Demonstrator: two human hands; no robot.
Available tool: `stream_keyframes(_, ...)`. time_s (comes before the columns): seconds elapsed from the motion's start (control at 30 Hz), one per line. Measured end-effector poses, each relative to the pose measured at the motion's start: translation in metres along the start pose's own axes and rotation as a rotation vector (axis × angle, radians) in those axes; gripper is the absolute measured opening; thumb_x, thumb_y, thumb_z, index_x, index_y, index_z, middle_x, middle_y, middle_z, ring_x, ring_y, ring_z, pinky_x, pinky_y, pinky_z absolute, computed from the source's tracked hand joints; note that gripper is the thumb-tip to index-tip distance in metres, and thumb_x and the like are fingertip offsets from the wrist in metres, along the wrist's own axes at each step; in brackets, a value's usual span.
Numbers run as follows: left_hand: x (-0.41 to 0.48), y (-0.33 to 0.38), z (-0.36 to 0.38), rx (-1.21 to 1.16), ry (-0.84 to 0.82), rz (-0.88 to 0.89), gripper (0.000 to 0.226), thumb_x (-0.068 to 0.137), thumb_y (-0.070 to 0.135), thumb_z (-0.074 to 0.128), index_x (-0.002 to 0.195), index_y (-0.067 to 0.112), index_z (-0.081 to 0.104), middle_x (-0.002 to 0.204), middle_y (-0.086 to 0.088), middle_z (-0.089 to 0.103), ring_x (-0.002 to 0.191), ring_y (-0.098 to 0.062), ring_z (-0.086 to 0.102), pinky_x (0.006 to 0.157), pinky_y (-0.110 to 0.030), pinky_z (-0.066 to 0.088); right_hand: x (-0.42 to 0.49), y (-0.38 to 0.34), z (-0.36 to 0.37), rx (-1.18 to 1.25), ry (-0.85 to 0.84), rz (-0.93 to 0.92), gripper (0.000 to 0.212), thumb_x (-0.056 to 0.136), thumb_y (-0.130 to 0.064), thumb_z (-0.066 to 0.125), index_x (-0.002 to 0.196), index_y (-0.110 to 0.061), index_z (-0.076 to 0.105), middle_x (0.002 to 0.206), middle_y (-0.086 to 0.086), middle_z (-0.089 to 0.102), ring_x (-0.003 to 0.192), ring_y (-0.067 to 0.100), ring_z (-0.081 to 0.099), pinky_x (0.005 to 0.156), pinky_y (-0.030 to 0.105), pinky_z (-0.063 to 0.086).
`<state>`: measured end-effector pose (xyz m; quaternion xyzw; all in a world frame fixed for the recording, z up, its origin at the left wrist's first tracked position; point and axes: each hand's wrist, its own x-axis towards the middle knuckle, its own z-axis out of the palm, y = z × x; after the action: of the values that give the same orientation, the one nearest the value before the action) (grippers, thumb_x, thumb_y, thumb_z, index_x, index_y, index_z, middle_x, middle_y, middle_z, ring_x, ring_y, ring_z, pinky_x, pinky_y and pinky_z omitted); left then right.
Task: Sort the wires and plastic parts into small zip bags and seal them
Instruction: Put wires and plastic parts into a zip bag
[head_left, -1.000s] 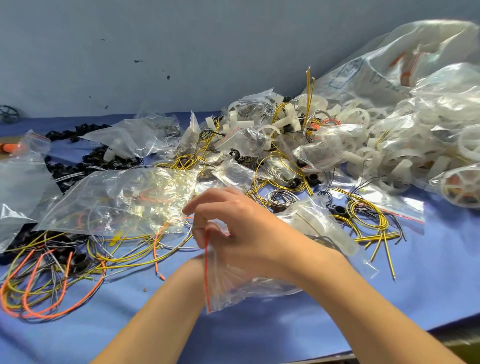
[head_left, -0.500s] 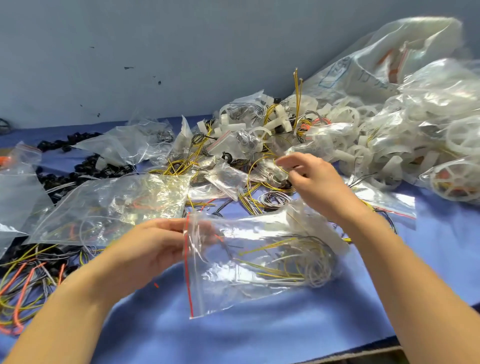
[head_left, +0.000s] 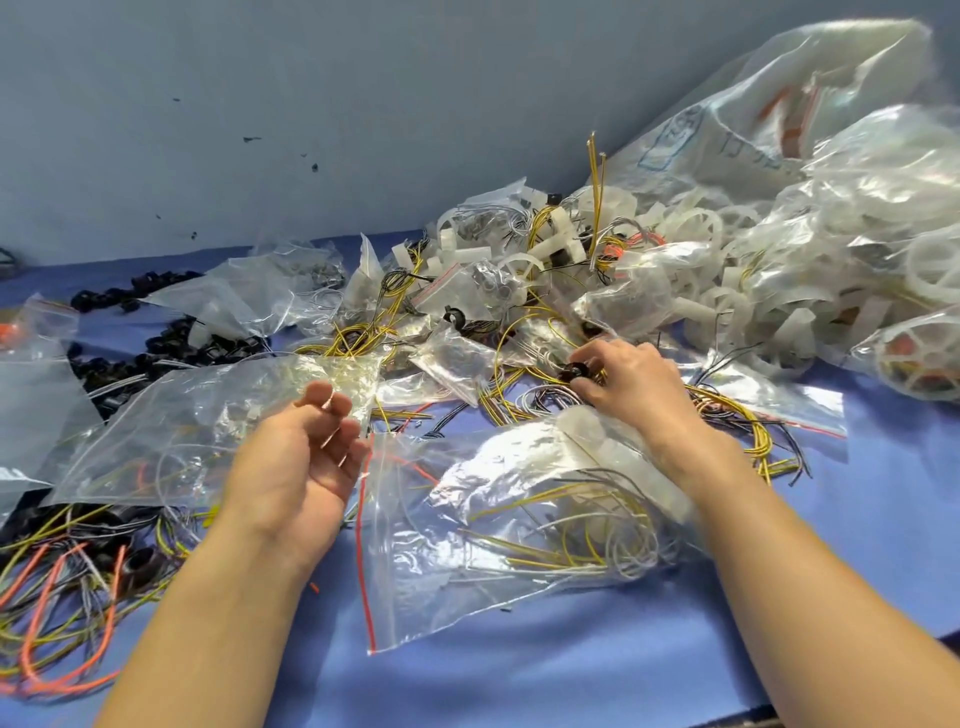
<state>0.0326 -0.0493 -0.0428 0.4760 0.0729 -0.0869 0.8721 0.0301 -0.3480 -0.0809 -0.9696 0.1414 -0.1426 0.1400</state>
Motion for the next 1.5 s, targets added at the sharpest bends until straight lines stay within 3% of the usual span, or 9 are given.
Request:
stream_keyframes(0.2,-0.011,0.006,0.014,0.21,0.043,0.284,0.035,0.09,-0.005,0.039,0.08,0.021,0.06,0.061,0.009,0.063,0.049,-0.006,0.055,0.049,-0.018,0.047,-0.011,-0.018,-0.035,0.244,0.174,-0.049,0.027,0.092,-0.037,0.062,0.111,-0.019,0.066,0.104,0.001,0.071,0.099,0.02,0.062,0.092,0.039,0.047)
stream_keyframes(0.33,-0.029,0.007,0.025,0.344,-0.121,0.412,0.022,0.094,0.005,0.047,0.09,0.019,0.064,0.076,0.003,0.068,0.062,-0.011,0.062,0.054,-0.022,0.052,-0.037,-0.068,-0.075,0.55,0.253,-0.332,0.022,0.088,-0.027,0.07,0.109,-0.018,0.068,0.091,-0.014,0.067,0.08,-0.009,0.058,0.07,0.006,0.042)
stream_keyframes(0.43,-0.041,0.0,0.032,0.409,-0.272,0.42,0.01,0.098,0.021,0.053,0.102,0.019,0.062,0.089,0.0,0.069,0.078,-0.015,0.066,0.066,-0.03,0.056,-0.068,-0.111,-0.074,0.588,0.267,-0.545,0.025,0.086,-0.022,0.073,0.109,-0.016,0.066,0.098,-0.007,0.07,0.087,0.005,0.059,0.08,0.022,0.048)
stream_keyframes(0.53,-0.05,-0.005,0.031,0.478,-0.324,0.442,0.022,0.095,0.024,0.054,0.11,0.009,0.06,0.086,-0.002,0.069,0.08,-0.013,0.067,0.07,-0.029,0.058,-0.091,-0.132,-0.056,0.565,0.28,-0.552,0.026,0.085,-0.019,0.073,0.11,-0.015,0.066,0.1,-0.007,0.07,0.09,0.018,0.059,0.084,0.041,0.048)
stream_keyframes(0.67,-0.062,-0.008,0.019,0.55,-0.313,0.426,0.024,0.096,0.028,0.051,0.106,0.009,0.062,0.082,0.003,0.07,0.08,-0.011,0.067,0.07,-0.027,0.058,-0.111,-0.133,-0.043,0.604,0.261,-0.521,0.029,0.089,-0.021,0.07,0.117,-0.017,0.064,0.104,-0.007,0.069,0.095,0.01,0.058,0.087,0.038,0.048)
stream_keyframes(0.8,-0.072,-0.008,-0.01,0.505,-0.094,0.408,0.028,0.094,0.04,0.049,0.095,0.014,0.061,0.081,0.006,0.071,0.071,-0.009,0.066,0.06,-0.022,0.056,-0.132,-0.128,-0.035,0.388,0.134,-0.511,0.04,0.096,-0.019,0.055,0.135,-0.027,0.052,0.121,-0.006,0.061,0.108,0.022,0.055,0.094,0.042,0.044)
stream_keyframes(0.97,-0.081,-0.009,-0.043,0.557,0.004,0.237,0.04,0.085,0.048,0.051,0.083,0.011,0.066,0.07,0.002,0.066,0.058,-0.011,0.061,0.055,-0.027,0.053,-0.15,-0.14,-0.025,0.103,0.018,-0.67,0.081,0.068,0.006,0.057,0.136,-0.038,0.051,0.136,-0.005,0.053,0.117,0.022,0.052,0.098,0.037,0.041)
stream_keyframes(1.3,-0.073,-0.01,-0.035,0.497,-0.107,-0.011,0.031,0.098,0.022,0.051,0.091,0.001,0.072,0.083,-0.012,0.071,0.063,-0.014,0.065,0.058,-0.02,0.056,-0.152,-0.142,-0.018,0.015,0.082,-0.613,0.038,0.056,-0.005,0.076,0.083,-0.03,0.065,0.122,0.004,0.065,0.107,0.029,0.064,0.091,0.043,0.051)
stream_keyframes(1.5,-0.066,-0.003,-0.038,0.509,0.054,-0.067,0.034,0.099,0.026,0.052,0.083,-0.001,0.064,0.06,-0.011,0.062,0.044,-0.015,0.059,0.044,-0.023,0.052,-0.15,-0.143,-0.012,-0.074,-0.076,-0.747,0.074,0.056,-0.003,0.064,0.119,-0.042,0.061,0.143,0.005,0.049,0.13,0.031,0.048,0.107,0.047,0.04)
